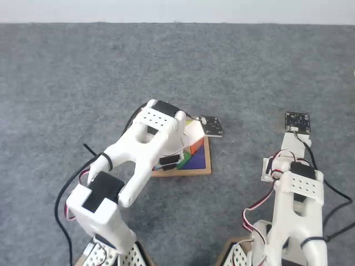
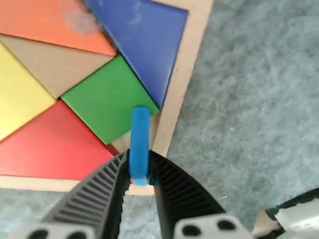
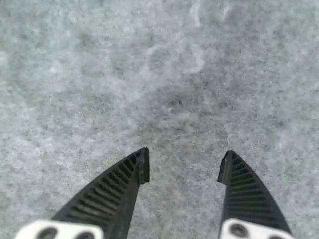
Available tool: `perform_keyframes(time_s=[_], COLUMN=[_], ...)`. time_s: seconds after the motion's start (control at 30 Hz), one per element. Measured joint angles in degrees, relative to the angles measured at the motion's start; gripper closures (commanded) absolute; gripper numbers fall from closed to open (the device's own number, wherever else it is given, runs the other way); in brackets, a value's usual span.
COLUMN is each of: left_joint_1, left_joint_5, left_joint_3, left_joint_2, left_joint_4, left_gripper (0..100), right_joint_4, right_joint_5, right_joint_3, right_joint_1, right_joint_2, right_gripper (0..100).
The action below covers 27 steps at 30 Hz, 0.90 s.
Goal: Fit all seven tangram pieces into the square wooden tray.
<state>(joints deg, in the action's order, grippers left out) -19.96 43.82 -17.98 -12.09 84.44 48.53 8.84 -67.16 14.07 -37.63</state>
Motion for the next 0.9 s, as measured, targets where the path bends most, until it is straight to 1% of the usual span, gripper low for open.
perform_keyframes(time_s=[0.07,0.13,0.6,0.83,0.9], left_joint_1=[0.0,0.0,0.0,5.01,5.36], left_joint_5=[1.58,3.16,4.13,4.22,4.31], left_joint_3=[0.0,0.0,0.0,3.78,3.78], left_joint_2=[0.0,0.0,0.0,0.0,0.0], left_joint_4=[0.88,1.32,1.41,1.58,1.76], left_gripper=[91,90,89,89,89], right_joint_4=[0.0,0.0,0.0,0.0,0.0], right_joint_5=[0.0,0.0,0.0,0.0,0.0], right_joint_3=[0.0,0.0,0.0,0.0,0.0], right_joint_1=[0.0,0.0,0.0,0.0,-0.09], right_joint_2=[0.0,0.0,0.0,0.0,0.0], right_gripper=[75.7,75.7,75.7,75.7,75.7])
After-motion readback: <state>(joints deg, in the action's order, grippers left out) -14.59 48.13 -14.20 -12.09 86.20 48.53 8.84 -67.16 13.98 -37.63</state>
